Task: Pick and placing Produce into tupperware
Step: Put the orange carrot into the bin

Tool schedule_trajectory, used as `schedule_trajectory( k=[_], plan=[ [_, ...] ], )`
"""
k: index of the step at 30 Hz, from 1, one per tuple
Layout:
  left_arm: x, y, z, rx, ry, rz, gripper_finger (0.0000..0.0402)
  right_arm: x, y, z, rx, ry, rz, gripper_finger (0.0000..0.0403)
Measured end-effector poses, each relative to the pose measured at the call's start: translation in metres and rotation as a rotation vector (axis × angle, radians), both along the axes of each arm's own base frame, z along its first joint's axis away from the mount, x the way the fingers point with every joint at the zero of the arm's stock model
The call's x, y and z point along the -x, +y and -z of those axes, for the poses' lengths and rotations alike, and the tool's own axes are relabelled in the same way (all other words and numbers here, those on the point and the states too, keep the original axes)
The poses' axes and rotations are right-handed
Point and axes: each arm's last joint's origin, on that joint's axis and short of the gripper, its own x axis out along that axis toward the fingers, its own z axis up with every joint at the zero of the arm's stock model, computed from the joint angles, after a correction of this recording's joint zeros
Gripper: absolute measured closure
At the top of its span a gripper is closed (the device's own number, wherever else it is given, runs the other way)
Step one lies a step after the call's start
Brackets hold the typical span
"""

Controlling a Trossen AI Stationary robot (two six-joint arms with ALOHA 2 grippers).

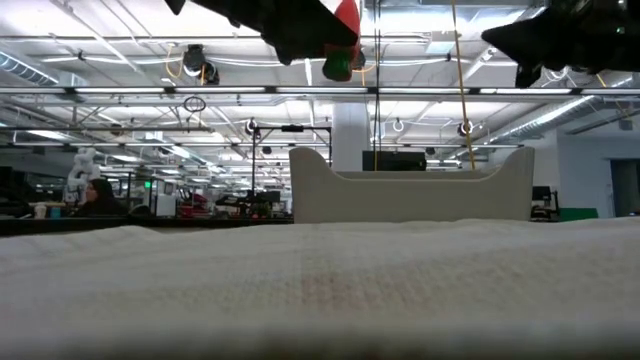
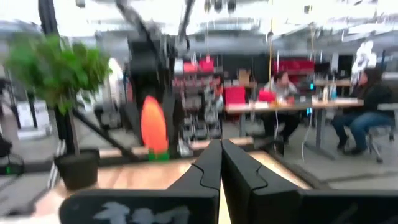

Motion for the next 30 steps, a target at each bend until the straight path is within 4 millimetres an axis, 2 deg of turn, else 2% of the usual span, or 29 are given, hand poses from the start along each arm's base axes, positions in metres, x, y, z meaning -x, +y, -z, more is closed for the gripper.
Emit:
schedule_trajectory(
  k=[7, 12, 21, 27, 30],
  plan=[
    [0.0004, -0.0019, -0.0034, -0.003, -0.024, 0.036, 0.0254, 0.0047, 0.001, 0.0009, 0.001, 0.007, -0.022, 0.0403],
    [-0.0004, -0.0022, -0.0052, -0.02, -0.044, 0.122, 0.0254, 0.0042, 0.001, 0.0035, -0.008, 0.033, -0.024, 0.0403],
    [-0.0001, -0.0023, -0.0041, -0.022, -0.034, 0.128, 0.0254, 0.0039, 0.001, 0.0048, -0.008, 0.046, -0.023, 0.0403],
    [-0.0002, -0.0013, -0.0041, -0.019, -0.033, 0.085, 0.0254, 0.004, 0.001, 0.0048, -0.004, 0.046, -0.023, 0.0403],
    [-0.0005, 0.0007, -0.0047, 0.011, -0.041, 0.003, 0.0254, 0.004, 0.001, 0.0048, 0.002, 0.046, -0.022, 0.0403]
  ],
)
